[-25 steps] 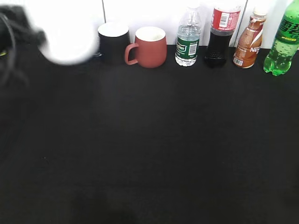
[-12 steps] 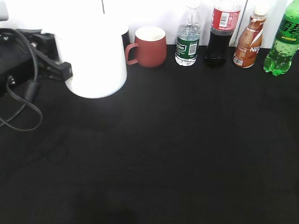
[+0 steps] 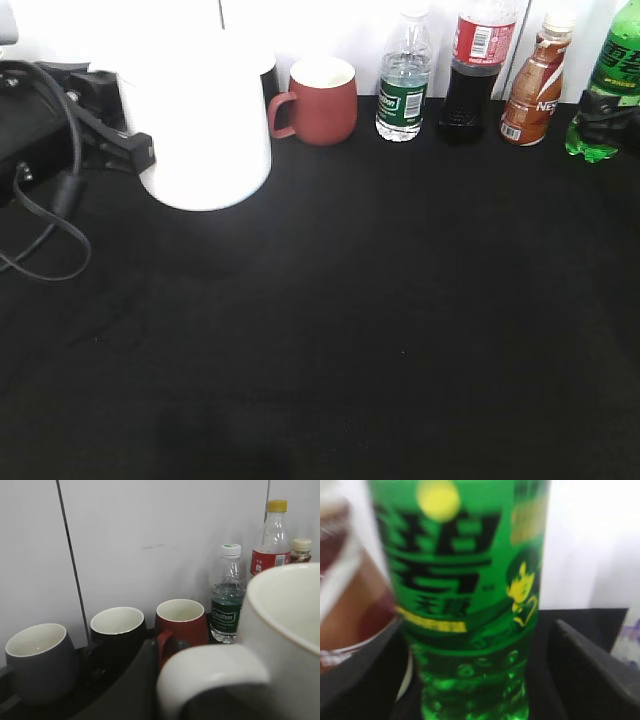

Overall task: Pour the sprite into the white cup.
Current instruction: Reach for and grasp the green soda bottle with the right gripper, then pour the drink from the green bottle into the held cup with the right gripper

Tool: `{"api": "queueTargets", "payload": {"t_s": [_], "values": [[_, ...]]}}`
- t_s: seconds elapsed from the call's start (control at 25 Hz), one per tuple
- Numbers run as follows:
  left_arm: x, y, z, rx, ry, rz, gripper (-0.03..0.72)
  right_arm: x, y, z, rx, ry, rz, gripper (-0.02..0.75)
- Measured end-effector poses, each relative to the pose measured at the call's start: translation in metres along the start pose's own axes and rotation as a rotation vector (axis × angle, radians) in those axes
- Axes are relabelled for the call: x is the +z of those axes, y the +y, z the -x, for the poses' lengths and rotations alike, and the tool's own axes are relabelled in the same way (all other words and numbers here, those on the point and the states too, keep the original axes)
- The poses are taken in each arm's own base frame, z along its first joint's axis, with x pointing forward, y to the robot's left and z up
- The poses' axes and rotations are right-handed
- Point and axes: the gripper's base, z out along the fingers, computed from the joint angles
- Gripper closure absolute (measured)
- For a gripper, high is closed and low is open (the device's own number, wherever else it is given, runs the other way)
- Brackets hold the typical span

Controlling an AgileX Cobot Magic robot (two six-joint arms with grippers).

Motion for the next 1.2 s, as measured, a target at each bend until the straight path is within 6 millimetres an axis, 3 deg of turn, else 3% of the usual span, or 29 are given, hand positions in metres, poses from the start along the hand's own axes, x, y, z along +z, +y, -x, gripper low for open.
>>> {"api": "queueTargets", "payload": {"t_s": [0.2,0.36,0.48,0.6,0.76,0.88,1.04,1.12,1.2], "values": [[0.000,0.000,0.000,0.001,0.000,-0.001,0.627,0.030,-0.002,-0.010,0.010,-0.025,0.003,0.144],[0.000,0.000,0.000,0.001,0.000,-0.001,0.627,0.043,0.002,-0.012,-0.007,-0.037,0.055,0.149],[0.000,0.000,0.000,0.001,0.000,-0.001,0.627,0.046,0.003,-0.011,-0.012,-0.043,0.063,0.169],[0.000,0.000,0.000,0.001,0.000,-0.001,0.627,0.046,0.003,-0.011,-0.013,-0.042,0.065,0.311],[0.000,0.000,0.000,0.001,0.000,-0.001,0.627,0.043,0.004,-0.011,-0.057,-0.067,0.071,0.311],[0.000,-0.002,0.000,0.023,-0.001,-0.022,0.628,0.012,0.006,0.012,-0.058,-0.090,0.071,0.311],[0.000,-0.008,0.000,0.050,-0.002,-0.084,0.628,-0.072,0.017,0.056,-0.091,-0.117,0.117,0.311],[0.004,-0.010,-0.007,0.045,0.013,-0.111,0.628,-0.108,0.031,0.076,-0.135,-0.096,0.165,0.311],[0.011,-0.015,-0.019,0.037,0.012,-0.160,0.628,-0.130,0.055,0.095,-0.191,-0.081,0.248,0.311]]}}
